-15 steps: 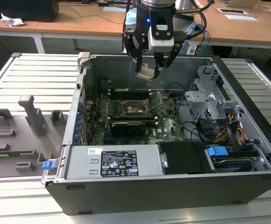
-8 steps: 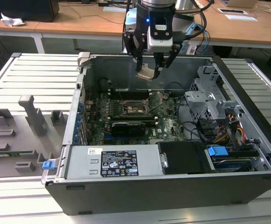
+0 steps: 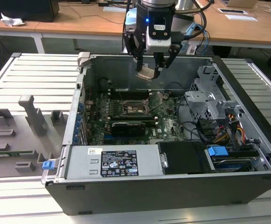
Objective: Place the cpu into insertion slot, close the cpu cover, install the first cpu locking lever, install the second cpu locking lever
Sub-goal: 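Place the cpu into insertion slot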
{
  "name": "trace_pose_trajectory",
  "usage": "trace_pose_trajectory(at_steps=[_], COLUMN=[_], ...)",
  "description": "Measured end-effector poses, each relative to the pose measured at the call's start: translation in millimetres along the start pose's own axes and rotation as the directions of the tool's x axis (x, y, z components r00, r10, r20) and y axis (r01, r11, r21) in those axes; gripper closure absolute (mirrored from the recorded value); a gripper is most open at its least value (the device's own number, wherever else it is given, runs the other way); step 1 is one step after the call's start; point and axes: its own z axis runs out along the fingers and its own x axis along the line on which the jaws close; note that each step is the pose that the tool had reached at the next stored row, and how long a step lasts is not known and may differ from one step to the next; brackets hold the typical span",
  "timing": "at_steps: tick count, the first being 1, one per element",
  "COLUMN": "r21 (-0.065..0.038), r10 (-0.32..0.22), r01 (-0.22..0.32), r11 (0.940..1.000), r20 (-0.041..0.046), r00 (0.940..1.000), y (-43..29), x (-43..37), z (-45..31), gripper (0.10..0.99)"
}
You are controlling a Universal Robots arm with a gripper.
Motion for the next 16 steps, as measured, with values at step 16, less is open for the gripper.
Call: trace_pose_trajectory(at_steps=[16], r21=[-0.002], r10=[0.065], r01=[-0.065], r11=[0.9979], r20=[0.0057], r00=[0.9979], y=[0.0], x=[0.0], z=[0.1], gripper=[0.561])
